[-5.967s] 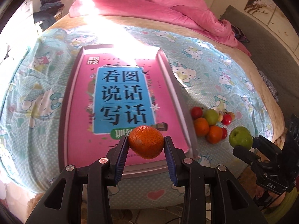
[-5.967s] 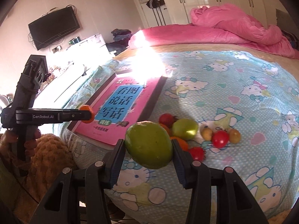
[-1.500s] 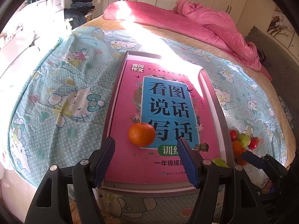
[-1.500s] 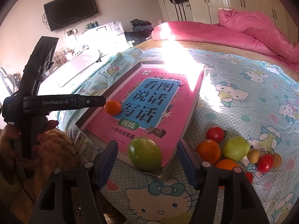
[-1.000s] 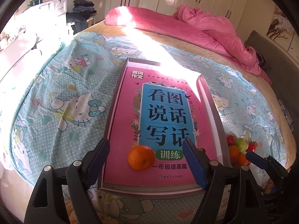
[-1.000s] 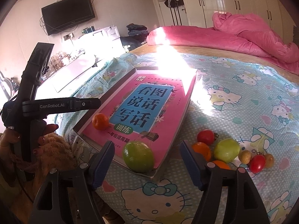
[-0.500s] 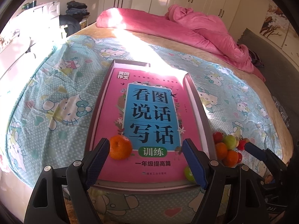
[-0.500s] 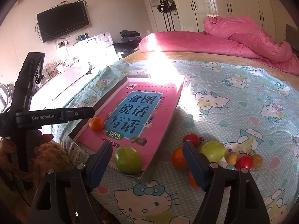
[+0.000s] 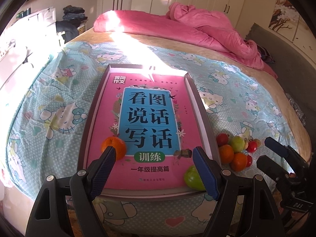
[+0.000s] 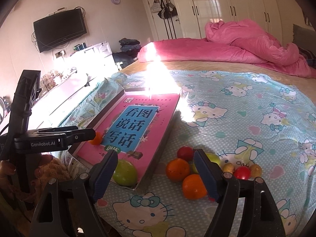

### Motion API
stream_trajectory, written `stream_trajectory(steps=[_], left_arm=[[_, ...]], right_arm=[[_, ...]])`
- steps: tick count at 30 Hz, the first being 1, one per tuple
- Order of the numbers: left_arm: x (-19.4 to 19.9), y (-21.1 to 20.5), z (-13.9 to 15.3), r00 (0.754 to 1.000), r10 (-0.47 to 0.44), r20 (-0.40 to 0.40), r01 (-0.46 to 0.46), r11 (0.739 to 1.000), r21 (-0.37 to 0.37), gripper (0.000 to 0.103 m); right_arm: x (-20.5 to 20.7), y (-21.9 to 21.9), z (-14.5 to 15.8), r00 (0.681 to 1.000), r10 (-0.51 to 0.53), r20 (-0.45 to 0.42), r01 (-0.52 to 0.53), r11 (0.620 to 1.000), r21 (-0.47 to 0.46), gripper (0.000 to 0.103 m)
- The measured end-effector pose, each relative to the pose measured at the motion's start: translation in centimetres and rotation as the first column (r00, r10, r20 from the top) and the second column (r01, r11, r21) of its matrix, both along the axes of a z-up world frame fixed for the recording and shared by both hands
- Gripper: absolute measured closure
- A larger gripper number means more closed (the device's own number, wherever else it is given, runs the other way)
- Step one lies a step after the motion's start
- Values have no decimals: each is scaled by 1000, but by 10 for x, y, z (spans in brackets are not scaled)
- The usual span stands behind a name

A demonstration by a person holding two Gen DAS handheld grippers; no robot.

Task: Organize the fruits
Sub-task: 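Withdraw both grippers from the book back toward the fruit cluster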

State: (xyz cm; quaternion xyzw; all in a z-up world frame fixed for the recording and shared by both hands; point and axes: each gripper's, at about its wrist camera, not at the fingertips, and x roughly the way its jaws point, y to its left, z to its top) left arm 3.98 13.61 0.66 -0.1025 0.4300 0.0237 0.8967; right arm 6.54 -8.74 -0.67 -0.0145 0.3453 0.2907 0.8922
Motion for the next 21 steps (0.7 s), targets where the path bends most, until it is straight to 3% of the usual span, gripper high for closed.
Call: stream_trajectory(steps=[21], left_arm=[[-5, -51, 6, 994, -109, 9, 109, 994, 10, 22]], right_arm=[[5, -68, 7, 980, -196, -41, 197, 980, 15, 21]])
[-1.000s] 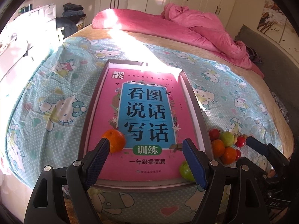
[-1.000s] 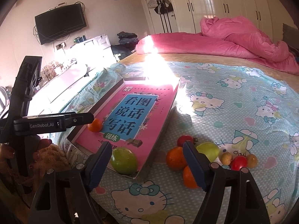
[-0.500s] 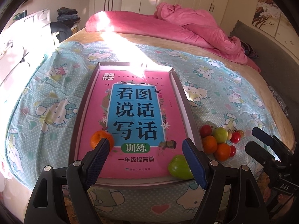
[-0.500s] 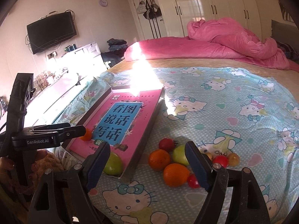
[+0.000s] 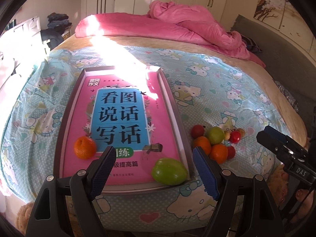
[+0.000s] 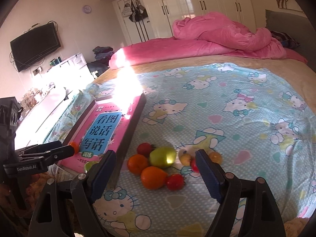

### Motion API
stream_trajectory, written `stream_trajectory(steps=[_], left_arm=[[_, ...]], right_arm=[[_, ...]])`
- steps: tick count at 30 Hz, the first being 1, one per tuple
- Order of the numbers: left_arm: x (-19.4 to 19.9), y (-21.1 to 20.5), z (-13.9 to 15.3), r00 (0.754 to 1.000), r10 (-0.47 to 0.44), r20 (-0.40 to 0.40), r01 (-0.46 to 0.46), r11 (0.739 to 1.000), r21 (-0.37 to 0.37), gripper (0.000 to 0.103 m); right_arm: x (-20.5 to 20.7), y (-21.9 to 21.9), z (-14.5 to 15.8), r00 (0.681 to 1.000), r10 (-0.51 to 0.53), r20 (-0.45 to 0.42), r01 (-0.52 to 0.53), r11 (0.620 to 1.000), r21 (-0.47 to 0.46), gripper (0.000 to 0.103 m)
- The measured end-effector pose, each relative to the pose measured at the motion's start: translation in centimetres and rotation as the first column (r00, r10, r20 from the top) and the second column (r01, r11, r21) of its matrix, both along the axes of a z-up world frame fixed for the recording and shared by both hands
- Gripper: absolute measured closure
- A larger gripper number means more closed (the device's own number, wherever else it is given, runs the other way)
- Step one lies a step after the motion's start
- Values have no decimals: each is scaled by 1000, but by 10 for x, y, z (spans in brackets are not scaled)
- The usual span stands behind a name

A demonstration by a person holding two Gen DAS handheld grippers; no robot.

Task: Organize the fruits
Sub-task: 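Withdraw both grippers from the book back toward the fruit cluster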

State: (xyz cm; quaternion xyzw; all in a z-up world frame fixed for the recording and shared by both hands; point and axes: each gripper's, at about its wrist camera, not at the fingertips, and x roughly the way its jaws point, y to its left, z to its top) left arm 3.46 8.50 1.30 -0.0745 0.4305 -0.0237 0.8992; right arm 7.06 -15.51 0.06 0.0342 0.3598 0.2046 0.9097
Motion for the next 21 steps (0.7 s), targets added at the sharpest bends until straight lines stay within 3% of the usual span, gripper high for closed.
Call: stream_trajectory(steps=[21], left_arm=[[-8, -55, -7, 988, -152, -29, 153, 988, 22, 22]], right_arm=[[5, -49, -8, 988, -139, -62, 137, 990, -33, 21]])
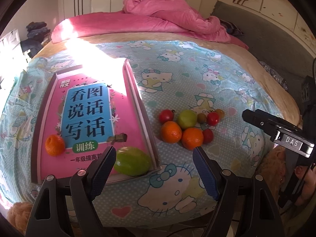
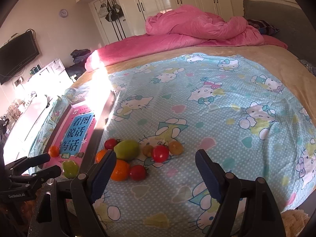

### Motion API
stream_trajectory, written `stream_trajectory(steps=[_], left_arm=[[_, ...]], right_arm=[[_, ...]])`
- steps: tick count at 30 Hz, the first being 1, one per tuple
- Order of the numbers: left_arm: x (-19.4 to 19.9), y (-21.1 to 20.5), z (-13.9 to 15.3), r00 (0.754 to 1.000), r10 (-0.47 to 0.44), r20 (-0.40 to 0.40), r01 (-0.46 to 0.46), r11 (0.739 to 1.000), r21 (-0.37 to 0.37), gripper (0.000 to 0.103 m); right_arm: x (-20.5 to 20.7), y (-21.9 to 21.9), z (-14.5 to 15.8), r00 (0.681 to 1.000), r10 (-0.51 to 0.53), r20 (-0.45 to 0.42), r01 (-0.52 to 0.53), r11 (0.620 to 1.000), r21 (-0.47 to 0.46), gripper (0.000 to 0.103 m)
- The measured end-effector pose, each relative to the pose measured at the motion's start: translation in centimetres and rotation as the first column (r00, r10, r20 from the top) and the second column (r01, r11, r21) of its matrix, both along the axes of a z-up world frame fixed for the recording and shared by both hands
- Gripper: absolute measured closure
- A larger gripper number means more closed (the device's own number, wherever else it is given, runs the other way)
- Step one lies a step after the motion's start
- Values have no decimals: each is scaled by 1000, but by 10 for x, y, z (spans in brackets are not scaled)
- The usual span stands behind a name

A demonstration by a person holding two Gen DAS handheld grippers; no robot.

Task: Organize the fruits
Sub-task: 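Withdraw both grippers from the book back toward the fruit cluster, then grasp a second orange with the left gripper while the right gripper grasps another orange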

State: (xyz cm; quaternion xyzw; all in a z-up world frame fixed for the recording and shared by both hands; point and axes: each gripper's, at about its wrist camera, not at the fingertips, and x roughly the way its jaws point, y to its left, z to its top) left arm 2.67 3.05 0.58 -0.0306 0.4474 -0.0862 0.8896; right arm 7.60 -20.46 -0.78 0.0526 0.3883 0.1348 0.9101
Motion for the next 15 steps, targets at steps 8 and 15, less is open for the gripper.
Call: stream_trajectory(steps=[8, 15], left_arm=[[3, -10, -4, 999, -34, -16, 34, 999, 15, 22], [8, -14, -9, 999, -42, -30, 43, 998, 39, 22]], right_arm=[[-2, 10, -12, 997, 63, -52, -65, 997, -38, 21], [-5, 29, -21, 987, 142, -81, -148, 986, -72, 21]])
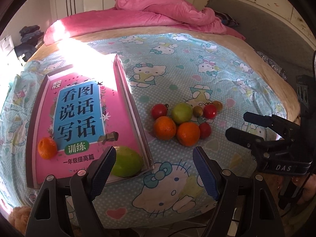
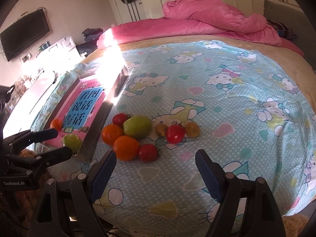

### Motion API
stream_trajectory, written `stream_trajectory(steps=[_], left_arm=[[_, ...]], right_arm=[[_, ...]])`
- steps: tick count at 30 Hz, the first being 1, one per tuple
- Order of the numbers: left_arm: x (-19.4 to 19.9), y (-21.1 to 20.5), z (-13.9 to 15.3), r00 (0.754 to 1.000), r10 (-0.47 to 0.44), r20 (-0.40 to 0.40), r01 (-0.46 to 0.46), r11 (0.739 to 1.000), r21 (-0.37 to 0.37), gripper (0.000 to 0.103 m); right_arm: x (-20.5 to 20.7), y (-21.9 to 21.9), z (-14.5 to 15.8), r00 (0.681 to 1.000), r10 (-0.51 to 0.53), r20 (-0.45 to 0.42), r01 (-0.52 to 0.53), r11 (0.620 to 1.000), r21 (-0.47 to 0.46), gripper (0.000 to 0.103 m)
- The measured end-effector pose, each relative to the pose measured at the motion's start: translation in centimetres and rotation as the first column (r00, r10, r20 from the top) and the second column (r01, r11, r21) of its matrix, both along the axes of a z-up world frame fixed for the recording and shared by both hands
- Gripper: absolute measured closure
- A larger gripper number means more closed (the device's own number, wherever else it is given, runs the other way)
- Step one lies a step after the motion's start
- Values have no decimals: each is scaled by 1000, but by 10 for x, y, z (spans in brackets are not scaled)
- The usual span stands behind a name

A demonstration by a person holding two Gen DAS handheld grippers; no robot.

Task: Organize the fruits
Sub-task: 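Grasp a second orange with the left gripper while the right gripper grasps another orange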

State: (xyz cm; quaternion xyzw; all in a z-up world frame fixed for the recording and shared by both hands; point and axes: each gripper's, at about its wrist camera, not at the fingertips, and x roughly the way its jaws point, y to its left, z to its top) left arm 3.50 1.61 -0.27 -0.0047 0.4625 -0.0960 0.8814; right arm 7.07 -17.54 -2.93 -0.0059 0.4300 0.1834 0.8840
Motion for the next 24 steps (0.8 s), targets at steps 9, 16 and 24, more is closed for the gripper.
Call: stream_trajectory(steps=[9, 16, 24], left_arm=[[16, -9, 4, 999, -53, 5, 53, 999, -5, 22], [38, -25, -4, 991, -129, -39, 131, 990, 46, 38], [67, -38, -23, 972, -171, -159, 183, 981, 63, 53]], right_arm=[[0, 23, -10, 994, 105, -19, -106, 994, -32, 21], [-1, 37, -13, 985, 171, -8, -172, 984, -38, 21], [-1, 45, -18, 977, 213, -14, -213, 976, -36, 24]])
